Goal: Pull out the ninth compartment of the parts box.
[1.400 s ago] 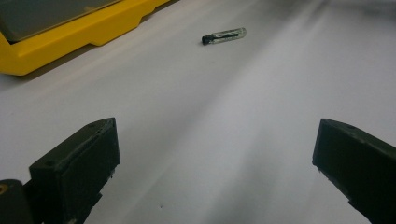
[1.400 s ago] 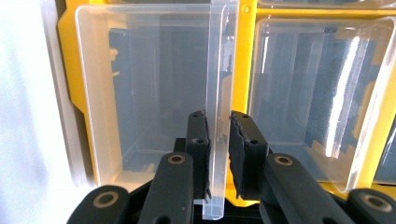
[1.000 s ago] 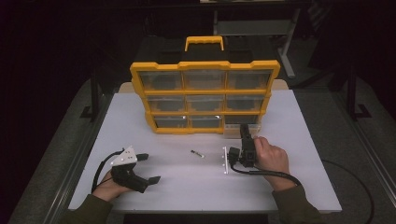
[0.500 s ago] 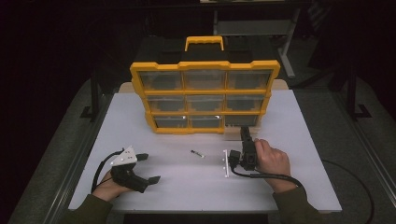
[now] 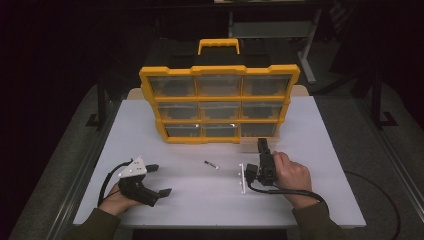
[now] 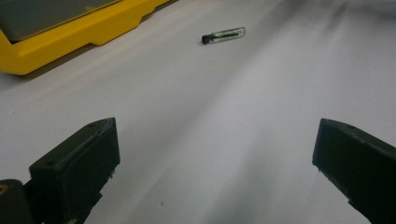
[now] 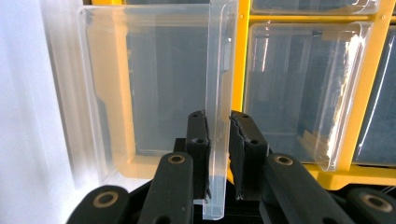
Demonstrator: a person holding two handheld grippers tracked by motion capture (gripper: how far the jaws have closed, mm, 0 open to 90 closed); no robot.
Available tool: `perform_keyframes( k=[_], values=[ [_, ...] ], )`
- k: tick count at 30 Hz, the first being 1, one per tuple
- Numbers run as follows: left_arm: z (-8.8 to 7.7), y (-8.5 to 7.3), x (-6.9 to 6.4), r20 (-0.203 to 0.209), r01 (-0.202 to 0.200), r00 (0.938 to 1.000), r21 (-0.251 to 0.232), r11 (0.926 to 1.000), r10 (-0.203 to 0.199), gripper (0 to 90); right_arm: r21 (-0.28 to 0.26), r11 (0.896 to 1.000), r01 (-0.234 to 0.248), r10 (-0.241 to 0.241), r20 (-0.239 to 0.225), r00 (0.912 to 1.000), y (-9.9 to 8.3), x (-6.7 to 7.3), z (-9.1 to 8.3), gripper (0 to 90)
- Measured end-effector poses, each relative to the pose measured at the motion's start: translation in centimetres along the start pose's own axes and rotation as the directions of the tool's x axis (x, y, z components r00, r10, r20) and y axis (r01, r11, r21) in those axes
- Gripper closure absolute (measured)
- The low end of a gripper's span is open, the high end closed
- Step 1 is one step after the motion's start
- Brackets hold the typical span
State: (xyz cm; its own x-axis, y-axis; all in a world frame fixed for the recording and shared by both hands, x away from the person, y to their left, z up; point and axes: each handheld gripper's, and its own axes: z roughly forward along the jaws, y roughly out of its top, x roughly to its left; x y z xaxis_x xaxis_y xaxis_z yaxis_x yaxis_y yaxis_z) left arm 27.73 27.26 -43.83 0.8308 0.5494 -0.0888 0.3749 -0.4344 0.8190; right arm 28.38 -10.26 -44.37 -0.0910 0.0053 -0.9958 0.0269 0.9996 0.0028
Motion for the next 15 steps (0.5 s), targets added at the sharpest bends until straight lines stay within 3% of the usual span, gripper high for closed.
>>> perform_keyframes(
  k=[15],
  values=[
    [-0.06, 0.01, -0.01, 0.000, -0.002, 1.0000, -0.002, 1.0000, 0.002, 0.5, 0.000, 1.000, 0.012, -0.012, -0.010, 0.9999, 0.10, -0.07, -0.95, 77.2]
  ],
)
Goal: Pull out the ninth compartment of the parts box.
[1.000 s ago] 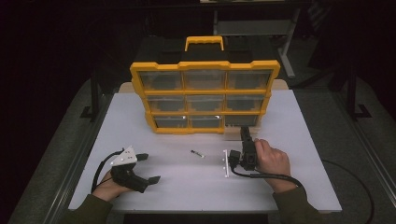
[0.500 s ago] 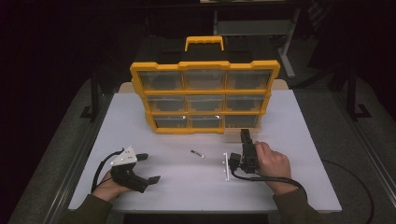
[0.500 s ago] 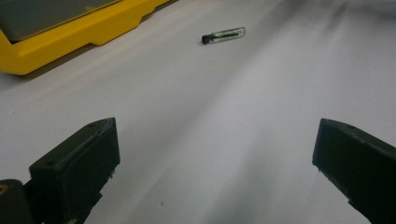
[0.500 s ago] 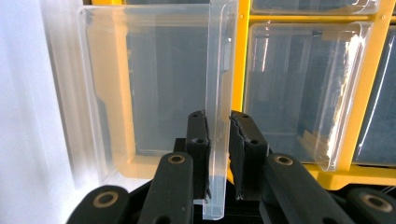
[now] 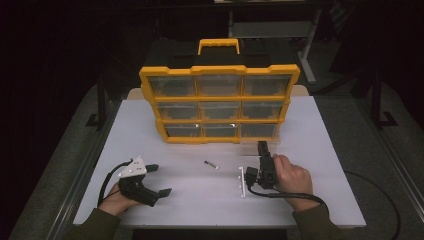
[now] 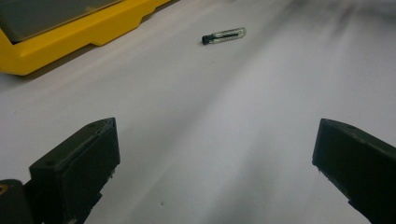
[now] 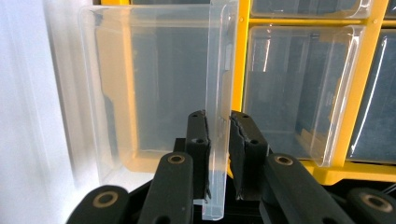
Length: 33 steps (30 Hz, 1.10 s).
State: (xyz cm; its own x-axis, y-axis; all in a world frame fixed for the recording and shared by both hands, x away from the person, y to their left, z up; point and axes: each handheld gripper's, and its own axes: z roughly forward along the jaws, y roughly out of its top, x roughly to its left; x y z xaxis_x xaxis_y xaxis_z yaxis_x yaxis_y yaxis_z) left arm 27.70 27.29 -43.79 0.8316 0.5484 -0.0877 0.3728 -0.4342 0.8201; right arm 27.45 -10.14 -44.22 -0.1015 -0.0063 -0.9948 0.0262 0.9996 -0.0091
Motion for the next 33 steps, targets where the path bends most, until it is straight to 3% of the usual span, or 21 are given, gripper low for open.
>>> perform_keyframes(
  k=[24, 29, 33],
  values=[
    [-0.1, 0.0, 0.0, 0.001, -0.004, 1.0000, 0.001, 1.0000, 0.004, 0.5, -0.013, 1.000, -0.001, 0.001, -0.006, 1.0000, -0.1, 0.2, -1.3, 76.9],
    [-0.1, 0.0, -0.1, 0.000, 0.011, 0.9999, -0.010, 0.9999, -0.011, 0.5, -0.019, 1.000, -0.004, 0.004, -0.006, 1.0000, -0.3, 0.3, -1.4, 76.9],
    [-0.1, 0.0, 0.0, 0.000, -0.001, 1.0000, 0.001, 1.0000, 0.001, 0.5, -0.019, 1.000, -0.001, 0.001, -0.005, 1.0000, -0.3, 0.2, -1.5, 76.8]
  ],
)
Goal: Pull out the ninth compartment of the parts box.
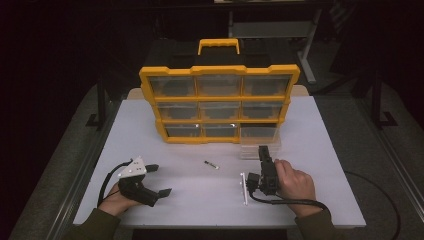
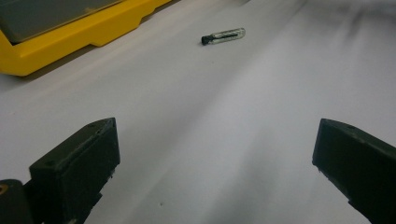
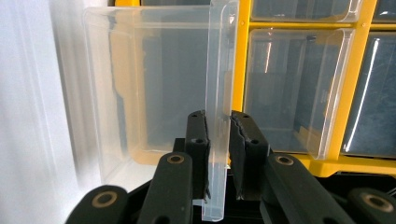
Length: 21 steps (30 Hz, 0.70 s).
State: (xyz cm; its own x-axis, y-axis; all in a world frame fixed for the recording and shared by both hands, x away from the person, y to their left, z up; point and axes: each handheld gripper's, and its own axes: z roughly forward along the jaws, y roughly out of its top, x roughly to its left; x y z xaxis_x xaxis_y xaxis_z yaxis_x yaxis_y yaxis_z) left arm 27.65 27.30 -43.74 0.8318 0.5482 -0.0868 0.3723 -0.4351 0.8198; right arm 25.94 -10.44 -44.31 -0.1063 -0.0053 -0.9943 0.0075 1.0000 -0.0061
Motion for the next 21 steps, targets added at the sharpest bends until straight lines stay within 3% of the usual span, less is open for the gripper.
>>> perform_keyframes(
  k=[8, 11, 21],
  values=[
    [0.04, -0.04, -0.02, 0.002, 0.003, 1.0000, -0.001, 1.0000, -0.003, 0.5, -0.012, 1.000, -0.008, 0.008, -0.003, 1.0000, -0.15, -0.02, 0.10, 74.0],
    [-0.01, -0.08, -0.04, 0.000, 0.008, 1.0000, -0.003, 1.0000, -0.008, 0.5, -0.009, 1.000, -0.017, 0.017, -0.015, 0.9997, -0.13, 0.12, 0.24, 67.6],
    [-0.17, -0.11, 0.02, -0.004, 0.000, 1.0000, -0.003, 1.0000, 0.000, 0.5, -0.031, 0.999, -0.024, 0.025, 0.012, 0.9996, -0.02, 0.07, 0.00, 49.7]
  ],
)
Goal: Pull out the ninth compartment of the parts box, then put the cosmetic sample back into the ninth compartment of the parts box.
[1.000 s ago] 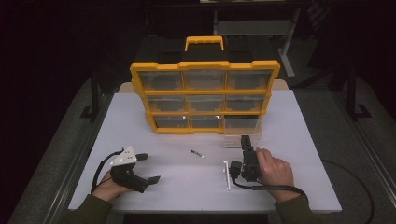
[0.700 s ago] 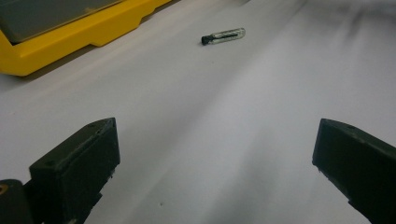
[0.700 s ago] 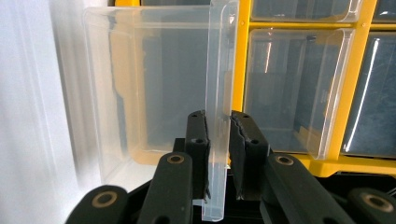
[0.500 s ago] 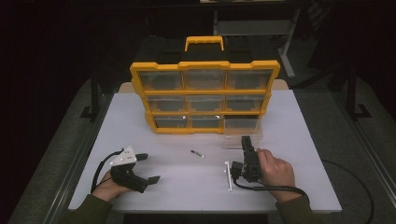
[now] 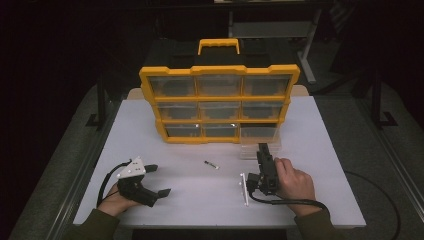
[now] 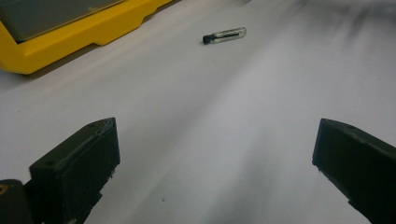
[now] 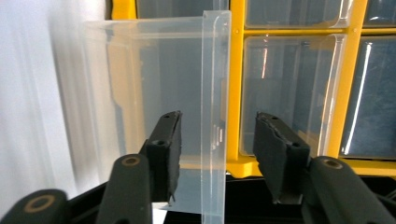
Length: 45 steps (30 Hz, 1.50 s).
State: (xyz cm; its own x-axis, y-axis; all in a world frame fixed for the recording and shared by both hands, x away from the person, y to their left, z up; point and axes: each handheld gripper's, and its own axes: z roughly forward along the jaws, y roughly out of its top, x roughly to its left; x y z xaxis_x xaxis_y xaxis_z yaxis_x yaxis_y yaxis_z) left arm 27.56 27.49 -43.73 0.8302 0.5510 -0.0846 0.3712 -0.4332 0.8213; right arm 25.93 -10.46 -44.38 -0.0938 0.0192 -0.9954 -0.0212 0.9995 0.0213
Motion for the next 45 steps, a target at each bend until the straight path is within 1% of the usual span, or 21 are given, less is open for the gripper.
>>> perform_keyframes(
  k=[6, 8, 11, 15, 16, 18, 19, 21, 22, 27, 30, 31, 33, 35, 36, 37, 39, 45],
  values=[
    [0.0, 0.0, 0.0, -0.001, -0.004, 1.0000, 0.003, 1.0000, 0.004, 0.6, -0.008, 1.000, -0.004, 0.004, -0.019, 0.9998, 0.1, 0.0, -0.2, 44.3],
    [0.0, 0.0, 0.0, -0.001, 0.000, 1.0000, 0.001, 1.0000, 0.000, 0.5, -0.009, 1.000, -0.007, 0.007, -0.016, 0.9998, 0.1, -0.1, -0.3, 41.4],
    [0.0, 0.0, -0.1, -0.001, 0.005, 1.0000, -0.005, 1.0000, -0.005, 0.5, -0.001, 1.000, -0.015, 0.015, -0.025, 0.9996, 0.1, -0.1, -0.3, 38.9],
    [-0.1, 0.0, -0.1, -0.001, 0.007, 1.0000, -0.004, 1.0000, -0.007, 0.5, 0.015, 1.000, -0.006, 0.007, -0.041, 0.9992, 0.2, 0.0, -0.5, 33.1],
    [-0.1, 0.0, -0.1, -0.001, 0.013, 0.9999, -0.007, 0.9999, -0.013, 0.5, 0.012, 1.000, -0.007, 0.007, -0.036, 0.9993, 0.2, 0.1, -0.6, 32.0],
    [-0.1, 0.0, -0.1, -0.001, 0.008, 1.0000, -0.003, 1.0000, -0.008, 0.6, 0.003, 1.000, -0.007, 0.007, -0.047, 0.9988, 0.1, 0.1, -0.9, 27.7],
    [-0.1, 0.0, -0.1, -0.002, 0.004, 1.0000, -0.002, 1.0000, -0.004, 0.6, -0.002, 1.000, -0.004, 0.004, -0.041, 0.9992, 0.0, 0.2, -1.0, 24.8],
    [-0.2, 0.0, -0.1, -0.001, 0.000, 1.0000, 0.001, 1.0000, 0.000, 0.5, -0.003, 1.000, -0.003, 0.003, -0.041, 0.9992, -0.1, 0.3, -1.1, 23.1],
    [-0.2, 0.1, -0.1, -0.001, -0.001, 1.0000, 0.001, 1.0000, 0.001, 0.5, -0.001, 1.000, -0.007, 0.007, -0.038, 0.9992, -0.2, 0.4, -1.2, 20.7],
    [-0.2, 0.1, -0.1, -0.003, -0.004, 1.0000, 0.003, 1.0000, 0.004, 0.5, 0.008, 1.000, -0.026, 0.026, -0.024, 0.9994, -0.4, 0.4, -1.6, 15.2],
    [-0.2, 0.1, -0.1, -0.003, -0.004, 1.0000, 0.007, 1.0000, 0.004, 0.6, 0.018, 0.999, -0.040, 0.040, -0.036, 0.9985, -0.5, 0.3, -1.9, 9.3],
    [-0.2, 0.1, -0.2, -0.003, -0.004, 1.0000, 0.008, 1.0000, 0.004, 0.5, 0.016, 0.999, -0.035, 0.036, -0.034, 0.9988, -0.6, 0.4, -2.0, 8.9],
    [-0.2, 0.1, -0.2, -0.004, -0.005, 1.0000, 0.008, 1.0000, 0.005, 0.5, 0.020, 0.999, -0.039, 0.040, -0.051, 0.9979, -0.7, 0.5, -2.2, 8.7],
    [-0.2, 0.1, -0.2, -0.005, -0.004, 1.0000, 0.008, 1.0000, 0.004, 0.5, 0.021, 0.999, -0.035, 0.036, -0.055, 0.9978, -0.9, 0.7, -2.4, 8.5],
    [-0.2, 0.1, -0.2, -0.005, -0.004, 1.0000, 0.008, 1.0000, 0.004, 0.5, 0.022, 0.999, -0.043, 0.045, -0.058, 0.9973, -0.9, 0.8, -2.5, 8.6],
    [-0.2, 0.1, -0.2, -0.005, -0.006, 1.0000, 0.007, 1.0000, 0.006, 0.5, 0.025, 0.999, -0.046, 0.048, -0.071, 0.9963, -1.0, 0.8, -2.5, 8.6],
    [-0.2, 0.1, -0.2, -0.006, -0.006, 1.0000, 0.005, 1.0000, 0.006, 0.6, 0.025, 0.999, -0.047, 0.048, -0.067, 0.9966, -1.1, 0.9, -2.5, 8.5],
    [-0.2, 0.1, -0.2, -0.006, -0.008, 1.0000, 0.007, 0.9999, 0.008, 0.5, 0.007, 0.997, -0.073, 0.074, -0.058, 0.9956, -1.1, 0.8, -2.6, 8.6]
  ],
)
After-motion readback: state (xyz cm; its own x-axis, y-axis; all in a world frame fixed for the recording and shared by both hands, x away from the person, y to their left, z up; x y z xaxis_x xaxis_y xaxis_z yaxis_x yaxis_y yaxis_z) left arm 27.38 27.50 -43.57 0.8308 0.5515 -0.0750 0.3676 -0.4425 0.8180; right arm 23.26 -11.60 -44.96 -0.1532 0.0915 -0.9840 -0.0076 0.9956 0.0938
